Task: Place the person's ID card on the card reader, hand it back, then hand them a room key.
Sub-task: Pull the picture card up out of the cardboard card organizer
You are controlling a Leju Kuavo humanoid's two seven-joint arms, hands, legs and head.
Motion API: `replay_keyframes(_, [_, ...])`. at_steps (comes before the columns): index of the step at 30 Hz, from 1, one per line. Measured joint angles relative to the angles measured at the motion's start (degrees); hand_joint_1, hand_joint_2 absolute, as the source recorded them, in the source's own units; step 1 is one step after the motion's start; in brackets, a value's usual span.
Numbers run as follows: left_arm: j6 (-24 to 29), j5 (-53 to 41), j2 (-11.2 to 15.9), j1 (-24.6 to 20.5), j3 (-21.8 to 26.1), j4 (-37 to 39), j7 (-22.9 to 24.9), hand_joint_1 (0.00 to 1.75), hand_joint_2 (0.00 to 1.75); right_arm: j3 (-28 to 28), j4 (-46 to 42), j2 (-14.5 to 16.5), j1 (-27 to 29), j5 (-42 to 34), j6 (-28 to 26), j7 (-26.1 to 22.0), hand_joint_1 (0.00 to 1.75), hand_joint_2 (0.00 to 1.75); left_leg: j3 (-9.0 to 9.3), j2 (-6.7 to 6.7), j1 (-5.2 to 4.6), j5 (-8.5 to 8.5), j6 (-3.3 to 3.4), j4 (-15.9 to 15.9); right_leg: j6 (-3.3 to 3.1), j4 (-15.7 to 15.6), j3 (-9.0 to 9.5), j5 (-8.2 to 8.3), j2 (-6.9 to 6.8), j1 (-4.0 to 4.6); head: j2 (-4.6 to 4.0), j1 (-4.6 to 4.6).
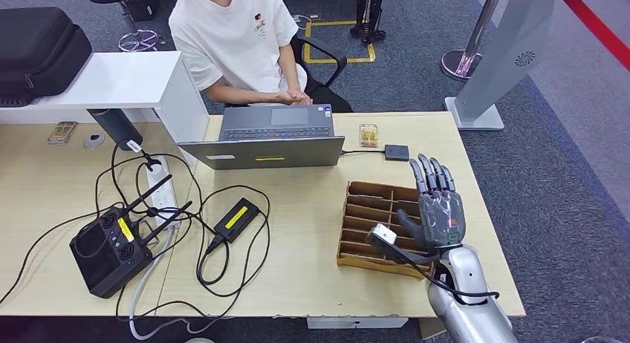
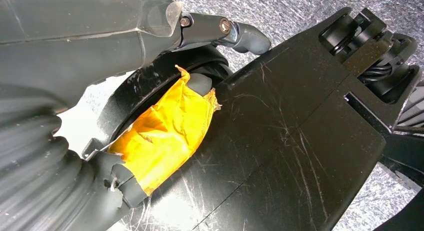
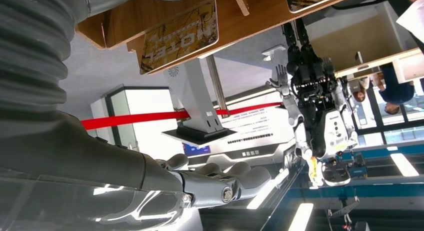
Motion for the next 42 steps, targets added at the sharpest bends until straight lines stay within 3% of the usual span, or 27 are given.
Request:
replay_keyframes(22, [0.0,0.2,-0.1,-0.1,-0.9,0.0,0.1,0.00,1.75,-1.4,0.6,-0.1,-0.2,-0.2,-0.1,-0.4,0.00,1.75,0.03,0.00,0.00,0.01,0.00,0.0,-0.01,0.0,0.03,0.01,0.00,0.00,0.00,-0.01])
replay_keyframes(26, [0.0,0.2,-0.1,-0.1,-1.0,0.0,0.1,0.00,1.75,-1.4,0.7,-0.1,-0.2,-0.2,0.0,-0.4,1.75,1.75,0.04,0.00,0.00,0.01,0.00,0.0,-0.01,0.0,0.03,0.02,0.00,0.00,0.00,-0.01])
replay_keyframes(42, [0.0,0.4,-0.1,-0.2,-1.7,0.0,0.2,0.00,1.75,-1.4,1.9,-0.1,0.1,-2.2,1.2,-1.7,1.75,1.75,0.01,0.00,0.00,0.00,-0.01,0.0,-0.02,0.0,-0.01,0.01,0.01,0.00,0.00,0.00])
